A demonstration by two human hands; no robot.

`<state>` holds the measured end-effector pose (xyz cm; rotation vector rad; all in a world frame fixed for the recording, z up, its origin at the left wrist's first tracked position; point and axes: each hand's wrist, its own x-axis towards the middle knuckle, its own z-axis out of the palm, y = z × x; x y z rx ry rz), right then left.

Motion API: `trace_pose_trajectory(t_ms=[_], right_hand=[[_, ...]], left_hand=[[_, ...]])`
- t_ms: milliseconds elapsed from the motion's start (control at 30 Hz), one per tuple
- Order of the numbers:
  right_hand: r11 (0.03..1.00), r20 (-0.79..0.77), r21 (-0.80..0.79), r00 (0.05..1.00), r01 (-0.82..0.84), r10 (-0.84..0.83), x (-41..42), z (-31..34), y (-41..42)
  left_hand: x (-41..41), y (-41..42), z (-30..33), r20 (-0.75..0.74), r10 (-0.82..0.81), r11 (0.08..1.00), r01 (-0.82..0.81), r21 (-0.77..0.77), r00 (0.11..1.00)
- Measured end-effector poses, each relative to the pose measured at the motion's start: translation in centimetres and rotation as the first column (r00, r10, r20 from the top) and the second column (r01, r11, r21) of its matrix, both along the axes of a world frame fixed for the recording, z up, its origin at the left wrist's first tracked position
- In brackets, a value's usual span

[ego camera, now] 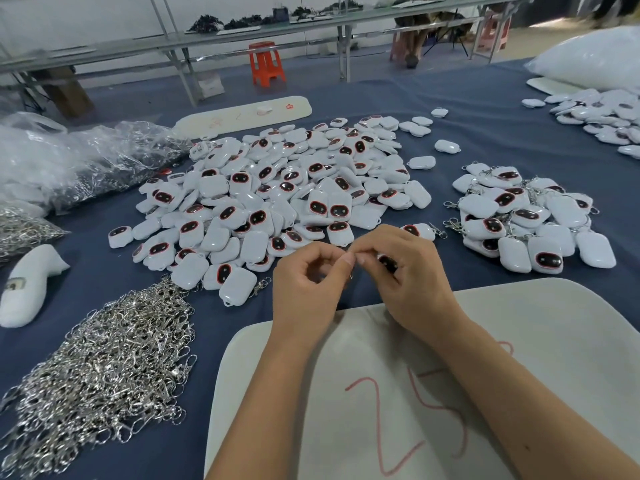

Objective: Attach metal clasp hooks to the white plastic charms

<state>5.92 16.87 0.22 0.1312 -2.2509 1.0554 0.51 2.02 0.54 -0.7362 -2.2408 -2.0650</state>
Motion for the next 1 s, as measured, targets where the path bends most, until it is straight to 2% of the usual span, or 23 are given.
trace_pose_trajectory(t_ms=[33, 100, 167, 267, 433, 1000], right_hand=[[0.997, -0.033, 0.076, 0.999, 0.028, -0.025, -0.02, 0.00, 0.00], [0.996, -0.048, 0.075, 0.998, 0.036, -0.033, -0.08, -0.06, -0.03], [0.997, 0.008, -0.075, 1.000, 0.003, -0.002, -0.10, -0.09, -0.21], [0.941, 0.104, -0.334, 0.990, -0.055, 0.094, -0.16, 0.15, -0.11], [0.886, 0.092, -0.457, 0.986, -0.081, 0.137, 0.13, 0.58, -0.17], [0.837, 0.140, -0.535, 0.965, -0.113, 0.220, -0.30, -0.14, 0.35]], left_hand=[[-0.04, -0.06, -0.01, 0.007, 0.001, 1.000, -0.001, 0.002, 1.000], [-0.12, -0.14, -0.03, 0.002, -0.003, 1.000, 0.003, 0.005, 1.000], [-0.10, -0.14, -0.02, -0.032, 0.002, 1.000, -0.002, 0.008, 0.999], [-0.01, 0.09, 0.00, -0.065, 0.002, 0.999, 0.000, 0.032, 0.998], [-0.15, 0.22, -0.14, -0.063, 0.004, 0.998, 0.001, 0.070, 0.998], [0.06, -0.14, 0.41, -0.033, -0.109, 0.991, 0.111, 0.068, 0.993]])
